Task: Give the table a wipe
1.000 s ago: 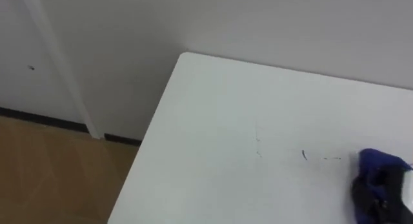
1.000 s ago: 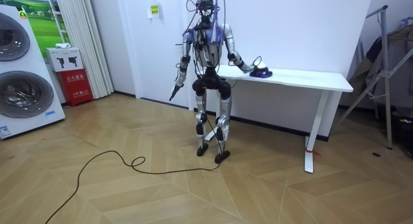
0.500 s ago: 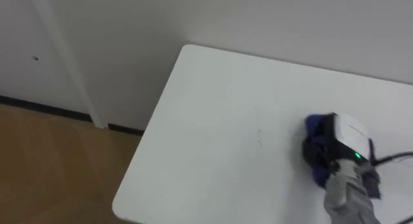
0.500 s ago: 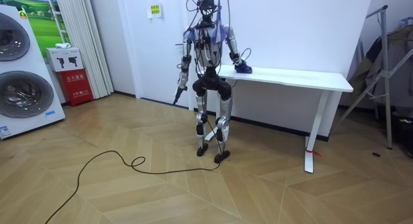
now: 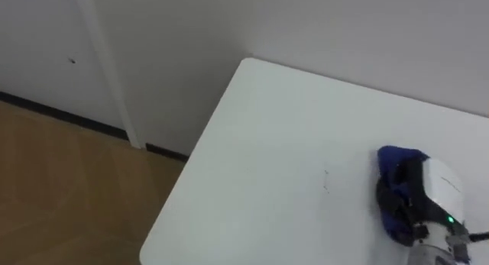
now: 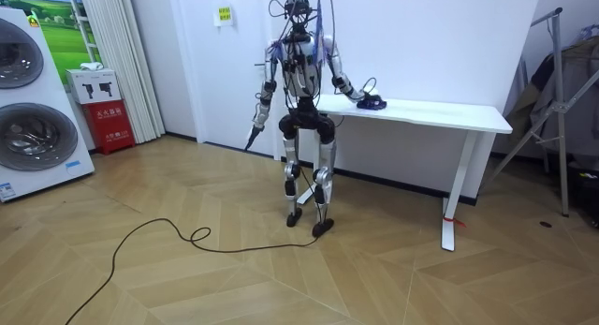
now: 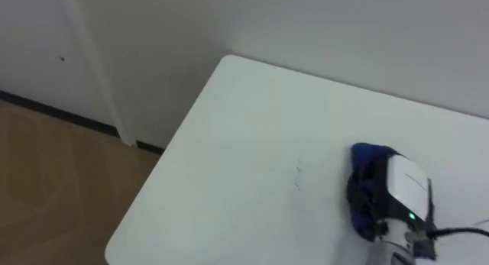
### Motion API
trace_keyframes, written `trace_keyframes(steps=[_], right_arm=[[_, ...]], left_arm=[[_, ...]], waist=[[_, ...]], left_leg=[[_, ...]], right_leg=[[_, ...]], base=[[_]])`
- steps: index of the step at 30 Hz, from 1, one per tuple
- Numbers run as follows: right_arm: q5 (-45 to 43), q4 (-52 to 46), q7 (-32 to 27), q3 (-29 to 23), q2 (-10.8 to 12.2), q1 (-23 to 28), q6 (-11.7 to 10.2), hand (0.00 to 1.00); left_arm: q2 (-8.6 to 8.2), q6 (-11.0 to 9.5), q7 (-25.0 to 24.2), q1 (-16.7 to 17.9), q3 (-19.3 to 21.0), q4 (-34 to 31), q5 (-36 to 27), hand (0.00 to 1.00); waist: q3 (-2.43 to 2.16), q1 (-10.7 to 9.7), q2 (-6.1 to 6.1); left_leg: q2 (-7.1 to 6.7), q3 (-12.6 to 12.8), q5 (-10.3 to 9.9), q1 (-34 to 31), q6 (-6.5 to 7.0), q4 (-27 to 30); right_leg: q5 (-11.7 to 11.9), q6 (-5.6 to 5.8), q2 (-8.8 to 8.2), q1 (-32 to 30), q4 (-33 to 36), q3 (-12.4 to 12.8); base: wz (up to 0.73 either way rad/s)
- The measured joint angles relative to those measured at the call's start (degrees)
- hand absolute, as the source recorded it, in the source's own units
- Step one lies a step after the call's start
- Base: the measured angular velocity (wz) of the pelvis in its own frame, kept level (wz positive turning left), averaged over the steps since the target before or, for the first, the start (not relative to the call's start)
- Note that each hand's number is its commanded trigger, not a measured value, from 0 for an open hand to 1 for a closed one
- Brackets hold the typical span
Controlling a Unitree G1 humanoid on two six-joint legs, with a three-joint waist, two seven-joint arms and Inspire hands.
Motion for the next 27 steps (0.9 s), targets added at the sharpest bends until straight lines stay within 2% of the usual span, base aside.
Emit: trace_keyframes(steps=[2, 5, 6, 7, 8, 9, 10, 11, 12, 13, 14, 15, 16, 17, 18, 19, 20, 21, 22, 23, 25, 26, 27], right_arm=[[1.45, 1.49, -0.25, -0.51, -1.09, 0.51, 0.52, 1.00], [1.88, 1.04, 0.41, 1.02, -1.33, -1.23, 3.60, 1.00], [1.59, 0.34, 0.80, 2.66, -0.61, -2.74, 5.96, 1.00], [1.01, -1.41, 2.04, 4.12, -0.13, -3.75, 9.19, 1.00], [0.70, -2.49, 3.10, 5.28, 0.15, -4.51, 10.69, 1.00], [-0.75, -5.56, 5.71, 8.59, 1.17, -6.06, 13.91, 1.00], [-3.43, -8.16, 8.76, 13.44, 2.57, -8.21, 16.38, 1.00], [-4.32, -8.70, 10.32, 16.39, 3.41, -9.98, 16.98, 1.00], [-6.13, -9.86, 14.01, 21.97, 5.28, -14.28, 18.18, 1.00], [-6.91, -10.33, 17.05, 26.69, 6.47, -19.01, 18.55, 1.00], [-7.51, -10.25, 18.38, 28.29, 7.57, -21.20, 18.36, 1.00], [-7.98, -9.12, 19.75, 30.49, 9.19, -25.33, 17.32, 1.00], [-7.94, -5.59, 20.25, 31.95, 10.00, -29.44, 15.82, 1.00], [-7.98, -4.26, 20.58, 32.12, 10.23, -30.80, 15.63, 1.00], [-8.00, -3.10, 20.55, 31.77, 10.19, -31.34, 15.60, 1.00], [-8.09, -2.22, 19.74, 31.51, 10.09, -31.27, 15.59, 1.00], [-8.09, -2.16, 19.12, 31.37, 10.03, -31.01, 15.33, 1.00], [-7.80, -1.15, 17.53, 31.14, 9.80, -30.69, 14.29, 1.00], [-7.40, -0.79, 15.66, 30.79, 9.65, -29.51, 12.99, 1.00], [-7.00, -0.12, 14.45, 30.66, 9.62, -29.16, 12.22, 1.00], [-5.75, 0.95, 11.49, 28.05, 9.38, -27.26, 8.93, 1.00], [-5.67, 0.92, 11.21, 27.04, 9.25, -26.51, 8.23, 1.00], [-5.33, 0.86, 10.07, 25.29, 8.36, -24.33, 6.66, 1.00]], left_arm=[[0.17, 0.01, 0.04, -0.54, -0.61, -0.54, -0.18, 0.00], [0.27, -0.12, 0.21, -1.87, -4.34, -0.94, -0.46, 0.00], [0.18, -0.20, 0.37, -2.81, -6.21, -0.78, -0.83, 0.00], [-0.05, -0.25, 0.40, -3.69, -7.87, -0.54, -1.54, 0.00], [-0.19, -0.27, 0.43, -4.23, -8.67, -0.36, -1.57, 0.00], [-0.37, -0.24, 0.48, -5.39, -10.34, 1.12, -1.27, 0.00], [-0.24, -0.06, 0.68, -6.68, -11.98, 3.71, -1.28, 0.00], [-0.13, 0.21, 0.85, -7.52, -12.87, 4.84, -1.47, 0.00], [-0.04, 0.59, 0.91, -8.81, -14.68, 6.12, -1.43, 0.00], [-0.10, 0.61, 0.72, -10.05, -15.86, 6.41, -1.38, 0.00], [-0.07, 0.57, 0.58, -10.63, -16.14, 6.44, -1.23, 0.00], [-0.02, 0.41, 0.32, -11.68, -16.22, 6.42, -1.24, 0.00], [0.15, 0.32, 0.05, -12.63, -16.38, 6.87, -1.35, 0.00], [0.29, 0.20, -0.05, -12.78, -16.32, 7.03, -1.37, 0.00], [0.86, -0.15, -0.10, -12.48, -16.10, 7.24, -1.41, 0.00], [1.79, -0.18, -0.13, -11.06, -15.97, 7.18, -1.40, 0.00], [2.42, -0.12, -0.15, -10.27, -15.66, 7.22, -1.38, 0.00], [3.61, 0.00, -0.32, -9.53, -14.63, 7.36, -1.40, 0.00], [4.78, -0.06, -0.78, -9.64, -14.04, 7.33, -1.37, 0.00], [5.33, -0.08, -0.99, -9.86, -13.77, 7.35, -1.38, 0.00], [7.15, -0.03, -1.19, -10.43, -13.58, 6.85, -1.42, 0.00], [7.53, 0.05, -1.21, -10.43, -13.54, 6.54, -1.37, 0.00], [8.27, 0.15, -1.27, -10.41, -13.11, 5.46, -1.21, 0.00]], waist=[[-0.11, -0.23, 0.03], [-0.11, 0.76, 0.30], [-0.09, 1.22, 0.33], [-0.04, 3.08, 0.35], [0.07, 3.75, 0.36], [0.16, 5.39, 0.51], [0.25, 6.74, 0.58], [0.44, 6.97, 0.53], [0.84, 8.30, 0.39], [1.85, 10.45, 0.46], [2.29, 11.46, 0.47], [3.09, 13.47, 0.23], [3.71, 15.78, 0.70], [3.88, 16.82, 1.05], [3.81, 18.86, 1.24], [3.80, 19.87, 1.49], [3.81, 19.59, 1.55], [3.78, 19.14, 1.58], [3.64, 18.77, 1.82], [3.52, 18.30, 1.94], [3.00, 15.69, 1.72], [2.86, 14.68, 1.53], [2.53, 12.84, 1.15]], left_leg=[[-0.03, 0.12, -0.39, 0.09, 0.16, 0.33], [-0.02, 1.11, -0.42, 0.08, 0.24, 0.79], [0.09, 1.67, -0.42, 0.09, 0.23, 0.82], [0.35, 3.02, -0.46, -0.04, 0.05, 0.78], [0.50, 3.74, -0.42, -0.10, -0.04, 0.76], [0.98, 5.39, -0.43, -0.30, -0.32, 0.74], [1.58, 6.34, -0.41, -0.54, -0.73, 0.78], [1.82, 6.39, -0.33, -0.67, -0.93, 0.80], [2.36, 7.04, -0.28, -1.37, -1.52, 1.01], [2.85, 7.44, -0.43, -2.28, -1.75, 1.86], [3.12, 7.18, -0.53, -3.05, -1.89, 2.53], [3.60, 7.08, -0.50, -4.11, -1.80, 3.53], [4.33, 6.51, -0.48, -5.35, -2.02, 4.81], [4.58, 5.69, -0.58, -6.13, -2.11, 5.62], [4.77, 5.12, -0.99, -7.22, -2.26, 6.93], [5.17, 4.49, -1.93, -8.26, -2.66, 8.55], [5.50, 3.80, -2.36, -8.58, -2.99, 9.24], [6.49, 2.54, -2.98, -9.12, -3.81, 10.37], [8.04, 0.75, -3.77, -10.05, -4.99, 11.98], [8.72, -0.31, -4.15, -10.40, -5.60, 12.79], [11.07, -2.84, -4.72, -11.32, -8.18, 14.11], [11.52, -3.41, -4.63, -11.30, -8.95, 14.03], [13.03, -3.81, -4.34, -10.71, -10.71, 13.50]], right_leg=[[0.00, 0.01, -0.10, 0.18, 0.40, -0.23], [0.11, 0.17, -0.15, -0.25, 0.64, 1.39], [0.11, 0.18, -0.14, -0.52, 0.76, 1.71], [0.11, 0.19, -0.05, -1.25, 0.77, 1.77], [0.11, 0.18, -0.03, -1.43, 0.75, 1.76], [0.12, 0.17, 0.15, -2.21, 0.98, 1.74], [0.39, -0.37, 0.53, -3.00, 1.08, 1.18], [0.43, -0.50, 0.63, -3.32, 1.41, 0.91], [-0.02, -1.23, 0.57, -5.12, 3.24, 0.73], [-0.55, -2.00, 0.29, -6.80, 4.84, -0.32], [-0.79, -2.19, 0.19, -7.47, 5.73, -1.13], [-1.74, -2.42, -0.37, -9.31, 8.10, -2.29], [-2.62, -1.63, -1.08, -11.43, 11.97, -3.28], [-3.29, -0.78, -1.99, -13.00, 15.19, -4.09], [-4.22, -0.51, -5.48, -15.70, 20.82, -5.15], [-4.92, 0.10, -10.08, -17.42, 25.33, -5.20], [-5.04, 0.24, -12.25, -18.02, 26.36, -5.17], [-4.79, 0.49, -15.72, -18.43, 26.63, -5.00], [-4.09, 0.64, -17.92, -18.16, 24.96, -5.12], [-3.39, 0.90, -18.55, -17.71, 23.25, -5.16], [1.65, 1.53, -20.43, -14.25, 14.73, -5.40], [3.15, 1.64, -20.34, -13.45, 12.88, -5.47], [5.94, 2.39, -19.89, -11.84, 9.14, -5.40]], base=[[-0.05], [-0.22], [-0.46], [-0.52], [-0.72], [-0.71], [-0.61], [-0.44], [-0.25], [-0.16], [0.05], [0.30], [0.38], [0.50], [0.46], [0.41], [0.38], [0.45], [0.48], [0.55], [0.52], [0.38], [0.13]])
